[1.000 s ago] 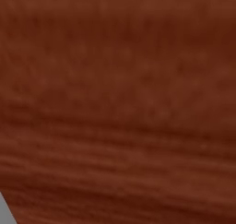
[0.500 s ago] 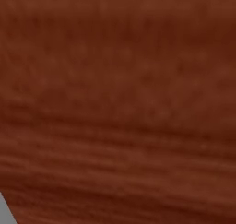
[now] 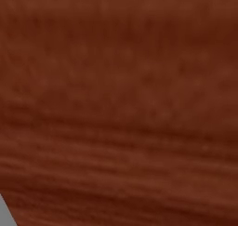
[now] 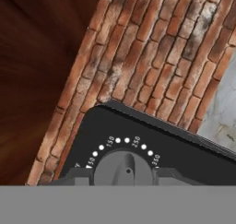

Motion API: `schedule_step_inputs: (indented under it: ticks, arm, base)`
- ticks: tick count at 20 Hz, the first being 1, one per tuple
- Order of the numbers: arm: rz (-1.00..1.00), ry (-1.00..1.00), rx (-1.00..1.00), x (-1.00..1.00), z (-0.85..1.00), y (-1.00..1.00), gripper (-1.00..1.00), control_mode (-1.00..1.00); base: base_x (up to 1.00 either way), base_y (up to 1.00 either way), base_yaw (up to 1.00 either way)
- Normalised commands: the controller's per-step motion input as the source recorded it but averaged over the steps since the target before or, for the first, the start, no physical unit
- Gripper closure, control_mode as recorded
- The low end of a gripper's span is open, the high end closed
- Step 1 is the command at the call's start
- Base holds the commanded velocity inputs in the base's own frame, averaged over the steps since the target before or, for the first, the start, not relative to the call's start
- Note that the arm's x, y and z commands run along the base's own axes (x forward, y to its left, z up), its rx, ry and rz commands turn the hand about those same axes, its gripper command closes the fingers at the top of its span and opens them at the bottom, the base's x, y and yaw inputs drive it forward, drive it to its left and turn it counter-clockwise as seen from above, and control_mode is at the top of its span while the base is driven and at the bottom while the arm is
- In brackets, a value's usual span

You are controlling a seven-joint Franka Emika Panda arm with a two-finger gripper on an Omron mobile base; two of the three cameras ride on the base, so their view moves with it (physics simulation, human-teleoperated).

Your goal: Pull the toaster oven rack outwards. Pick up the baguette from the plate and place it on the toaster oven rack. Close the toaster oven door fully and set the temperature to the lowest setting.

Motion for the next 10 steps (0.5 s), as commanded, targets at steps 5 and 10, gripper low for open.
schedule_step_inputs:
  ticks: [5, 10]
  arm:
    - [0.00, 0.00, -0.18, 0.00, 0.00, 0.00, 1.00, -1.00]
    - [0.00, 0.00, -0.18, 0.00, 0.00, 0.00, 1.00, -1.00]
  base:
    - [0.00, 0.00, 0.00]
    - [0.00, 0.00, 0.00]
